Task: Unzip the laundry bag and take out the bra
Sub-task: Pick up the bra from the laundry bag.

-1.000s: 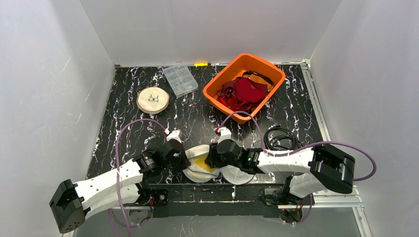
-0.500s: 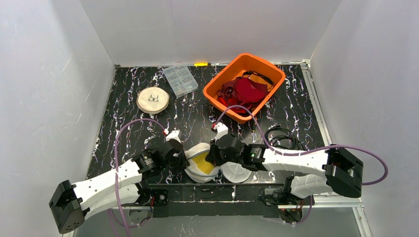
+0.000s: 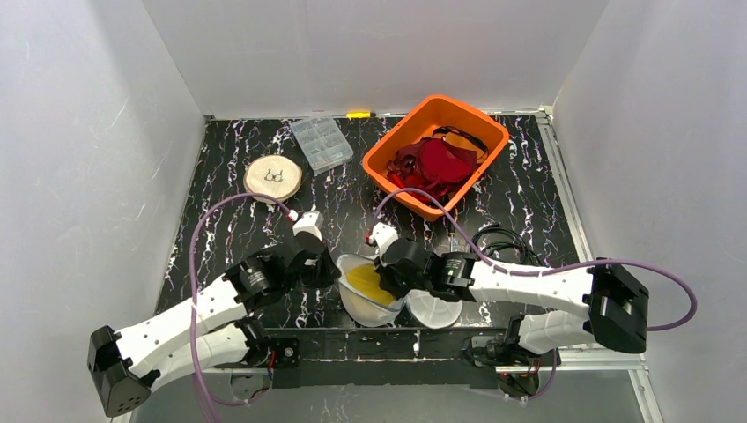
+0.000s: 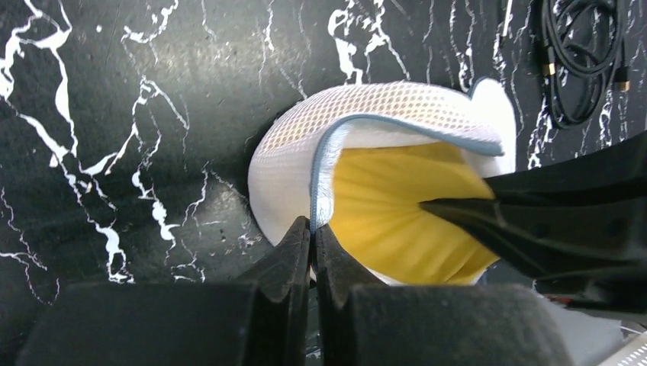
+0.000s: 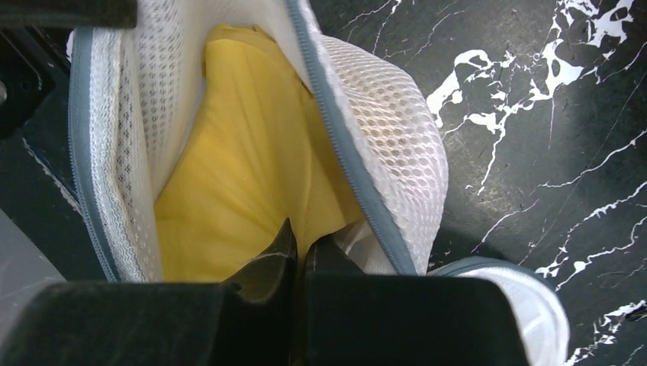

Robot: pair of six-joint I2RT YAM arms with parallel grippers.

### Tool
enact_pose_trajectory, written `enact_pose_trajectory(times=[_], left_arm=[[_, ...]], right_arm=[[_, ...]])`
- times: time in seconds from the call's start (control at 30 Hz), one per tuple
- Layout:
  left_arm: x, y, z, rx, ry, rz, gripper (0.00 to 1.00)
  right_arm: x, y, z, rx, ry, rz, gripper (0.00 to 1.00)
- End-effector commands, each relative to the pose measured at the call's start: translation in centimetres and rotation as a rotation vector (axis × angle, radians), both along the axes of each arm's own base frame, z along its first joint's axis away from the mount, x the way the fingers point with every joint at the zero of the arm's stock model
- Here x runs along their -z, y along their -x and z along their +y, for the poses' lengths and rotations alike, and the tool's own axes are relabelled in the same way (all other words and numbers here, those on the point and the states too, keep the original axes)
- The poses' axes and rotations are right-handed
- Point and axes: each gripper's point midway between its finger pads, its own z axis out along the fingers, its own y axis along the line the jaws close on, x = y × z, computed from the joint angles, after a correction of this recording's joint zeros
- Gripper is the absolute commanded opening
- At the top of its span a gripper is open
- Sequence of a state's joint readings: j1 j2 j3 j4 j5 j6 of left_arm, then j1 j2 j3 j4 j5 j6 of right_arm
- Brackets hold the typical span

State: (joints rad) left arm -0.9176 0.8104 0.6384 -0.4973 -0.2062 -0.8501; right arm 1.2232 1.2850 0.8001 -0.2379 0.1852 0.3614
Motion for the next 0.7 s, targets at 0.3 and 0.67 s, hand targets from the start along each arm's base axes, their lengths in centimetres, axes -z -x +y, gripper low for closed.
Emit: enact_pose_trajectory(times=[0.3, 0.67], left_arm=[[-0.2, -2.9, -1.5, -0.008, -0.109, -0.012, 0.0], [0.6, -3.0, -0.8, -0.028, -0.132, -0.019, 0.0]], right_arm=[[-4.3, 2.2, 2.8, -0.199, -0.04, -0.265, 0.01], [-11.7, 0.5, 0.9, -0.007, -0.332, -0.412, 0.01]])
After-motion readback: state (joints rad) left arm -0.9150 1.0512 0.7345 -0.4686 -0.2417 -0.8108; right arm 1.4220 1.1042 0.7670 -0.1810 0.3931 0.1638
